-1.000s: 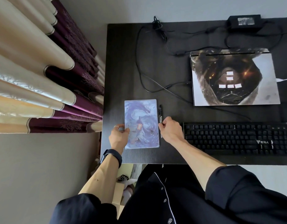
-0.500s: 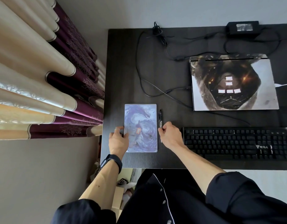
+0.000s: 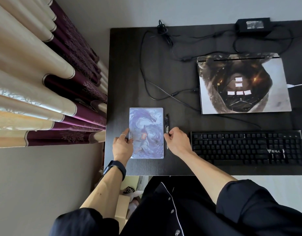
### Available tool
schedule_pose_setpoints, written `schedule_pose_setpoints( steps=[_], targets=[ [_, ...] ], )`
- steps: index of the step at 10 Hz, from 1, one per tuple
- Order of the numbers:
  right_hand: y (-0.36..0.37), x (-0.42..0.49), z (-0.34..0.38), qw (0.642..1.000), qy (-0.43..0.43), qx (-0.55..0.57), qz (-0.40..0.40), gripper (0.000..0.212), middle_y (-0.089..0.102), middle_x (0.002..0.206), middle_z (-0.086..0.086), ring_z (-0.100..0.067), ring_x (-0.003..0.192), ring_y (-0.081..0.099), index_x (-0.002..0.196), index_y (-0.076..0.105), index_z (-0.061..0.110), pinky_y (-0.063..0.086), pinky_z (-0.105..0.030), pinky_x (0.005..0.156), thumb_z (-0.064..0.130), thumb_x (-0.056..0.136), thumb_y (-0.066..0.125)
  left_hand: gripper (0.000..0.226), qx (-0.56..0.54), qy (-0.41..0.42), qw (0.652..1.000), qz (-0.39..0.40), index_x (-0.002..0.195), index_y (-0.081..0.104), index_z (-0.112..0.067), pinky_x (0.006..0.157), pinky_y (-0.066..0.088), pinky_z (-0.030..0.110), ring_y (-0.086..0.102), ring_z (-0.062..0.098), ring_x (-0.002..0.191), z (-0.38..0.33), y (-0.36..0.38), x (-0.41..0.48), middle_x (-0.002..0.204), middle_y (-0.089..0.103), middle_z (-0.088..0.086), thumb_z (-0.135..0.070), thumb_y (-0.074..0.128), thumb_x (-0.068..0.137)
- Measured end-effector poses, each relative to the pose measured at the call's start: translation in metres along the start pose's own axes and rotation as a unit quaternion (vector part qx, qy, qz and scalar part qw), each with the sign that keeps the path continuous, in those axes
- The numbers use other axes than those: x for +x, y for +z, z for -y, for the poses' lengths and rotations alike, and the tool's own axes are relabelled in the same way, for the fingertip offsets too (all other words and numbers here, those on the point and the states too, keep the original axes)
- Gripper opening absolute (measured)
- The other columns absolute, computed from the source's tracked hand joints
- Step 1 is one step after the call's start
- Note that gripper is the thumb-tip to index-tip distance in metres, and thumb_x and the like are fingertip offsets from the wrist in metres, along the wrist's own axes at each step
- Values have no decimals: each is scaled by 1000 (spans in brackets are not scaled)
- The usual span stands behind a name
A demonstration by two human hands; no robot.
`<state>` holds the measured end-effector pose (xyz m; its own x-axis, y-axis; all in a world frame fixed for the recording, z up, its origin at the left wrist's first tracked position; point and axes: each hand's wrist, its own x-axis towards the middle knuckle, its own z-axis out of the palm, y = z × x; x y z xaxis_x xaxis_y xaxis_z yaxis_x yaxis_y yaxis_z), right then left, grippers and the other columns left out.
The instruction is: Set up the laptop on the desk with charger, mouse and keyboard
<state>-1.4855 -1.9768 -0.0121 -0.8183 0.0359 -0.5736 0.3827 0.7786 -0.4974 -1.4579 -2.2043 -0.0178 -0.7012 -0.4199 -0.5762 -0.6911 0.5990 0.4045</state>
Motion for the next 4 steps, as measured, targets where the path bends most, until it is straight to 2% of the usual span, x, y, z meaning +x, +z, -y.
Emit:
schedule_pose_setpoints(
  steps=[1,2,3,4],
  targets=[
    [-2,-4,-2,1000,6,1,6,22,66,101,0,-24,95,63,105,54,16,48,-36,78,36,96,53,52,-8,-7,1000,15,149,38,-29,81,37,21,46,5,77,-7,-3,-10,123,55,14,-17,48,99],
    [-8,-14,-9,1000,9,7,10,25,66,108,2,-21,99,62,114,55,17,47,-34,82,35,97,53,52,-4,0,1000,8,147,39,-25,93,46,32,55,22,98,-15,-3,-23,135,40,10,-16,48,97],
    [-23,-32,-15,1000,6,30,6,26,65,108,5,-16,97,58,119,57,19,46,-31,86,34,97,54,56,9,24,1000,-14,147,37,-21,100,46,42,46,30,120,-25,-3,-39,138,34,9,-16,53,93],
    [-40,-48,-26,997,-6,71,-36,20,66,104,8,-12,91,61,113,60,22,48,-30,86,31,96,58,59,39,87,995,-25,149,34,-21,101,46,42,38,27,128,-40,4,-53,142,33,7,-16,54,94]
  ],
)
